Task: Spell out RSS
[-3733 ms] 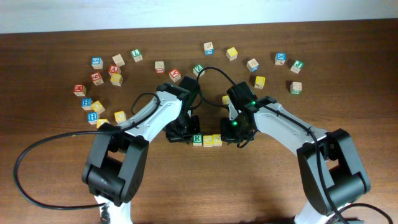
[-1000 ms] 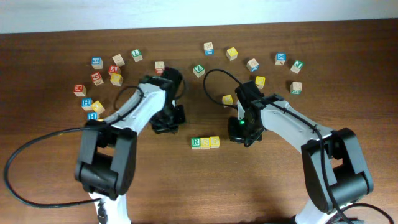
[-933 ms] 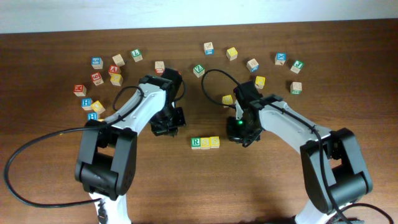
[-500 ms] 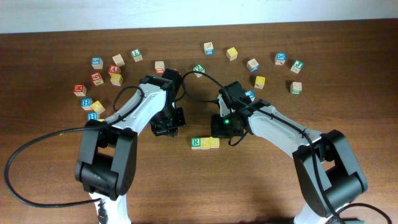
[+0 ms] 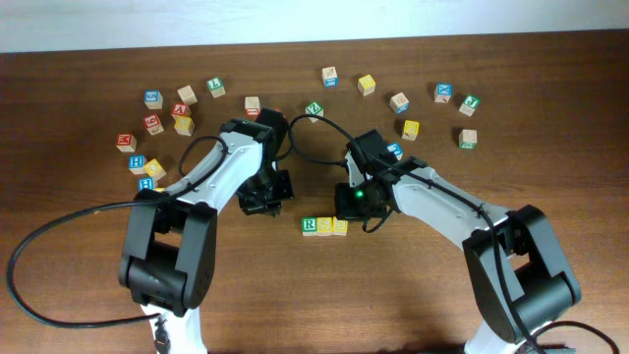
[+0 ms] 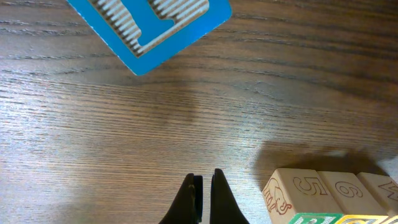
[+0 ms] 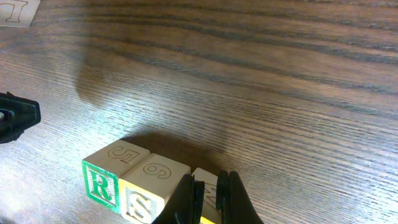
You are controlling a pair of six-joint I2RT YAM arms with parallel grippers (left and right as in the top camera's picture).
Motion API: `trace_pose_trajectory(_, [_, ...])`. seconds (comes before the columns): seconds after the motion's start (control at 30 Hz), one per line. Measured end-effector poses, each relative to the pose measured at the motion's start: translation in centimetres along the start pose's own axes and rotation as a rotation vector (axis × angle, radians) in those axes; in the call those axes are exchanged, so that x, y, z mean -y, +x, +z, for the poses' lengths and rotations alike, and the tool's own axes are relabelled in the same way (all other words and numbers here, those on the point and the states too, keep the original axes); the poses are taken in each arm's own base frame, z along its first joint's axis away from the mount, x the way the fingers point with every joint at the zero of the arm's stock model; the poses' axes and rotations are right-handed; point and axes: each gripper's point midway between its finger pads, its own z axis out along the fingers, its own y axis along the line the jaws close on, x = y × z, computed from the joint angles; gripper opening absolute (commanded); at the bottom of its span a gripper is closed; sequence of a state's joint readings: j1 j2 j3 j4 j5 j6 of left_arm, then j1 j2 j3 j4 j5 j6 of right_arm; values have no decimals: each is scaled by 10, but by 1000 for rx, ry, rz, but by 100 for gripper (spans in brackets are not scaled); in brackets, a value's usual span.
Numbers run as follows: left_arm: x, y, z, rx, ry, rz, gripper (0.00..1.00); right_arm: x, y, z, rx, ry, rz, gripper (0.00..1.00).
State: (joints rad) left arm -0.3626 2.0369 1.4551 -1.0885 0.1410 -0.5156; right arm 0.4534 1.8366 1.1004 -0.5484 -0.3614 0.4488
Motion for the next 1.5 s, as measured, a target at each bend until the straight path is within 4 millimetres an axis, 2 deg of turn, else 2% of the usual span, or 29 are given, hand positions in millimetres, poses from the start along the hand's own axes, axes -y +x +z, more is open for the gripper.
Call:
trace_pose_trajectory(0.17, [0,0,0,0,0,0,0,1,-1,-1,-2,-3,8,4])
trace_pose_trajectory(0.27, [0,0,0,0,0,0,0,28,-13,-30,-27,87,109,4])
trace_pose_trajectory(0.37, [0,0,0,1,0,0,0,40,9,-36,-115,151,151,4])
trace_pose_trajectory(0.53, [0,0,0,0,0,0,0,28,28,-22,-147,168,171,4])
trace_pose_trajectory(0.8, [-1,1,0,-5,-3,-1,0,18,39,-15,-166,180,214,4])
trace_pose_trajectory(0.9, [-2,3,0,-12,-7,-2,0,24,43,-4,-191,198,242,4])
trace_pose_trajectory(1.2, [-2,4,0,-14,-9,-2,0,19,30,0,-143,170,234,4])
trace_pose_trajectory(1.4, [-2,4,0,-16,-10,-3,0,20,29,0,-139,168,236,5])
trace_pose_trajectory(1.5, [-3,5,0,-19,-11,-3,0,38,53,-12,-247,227,258,5])
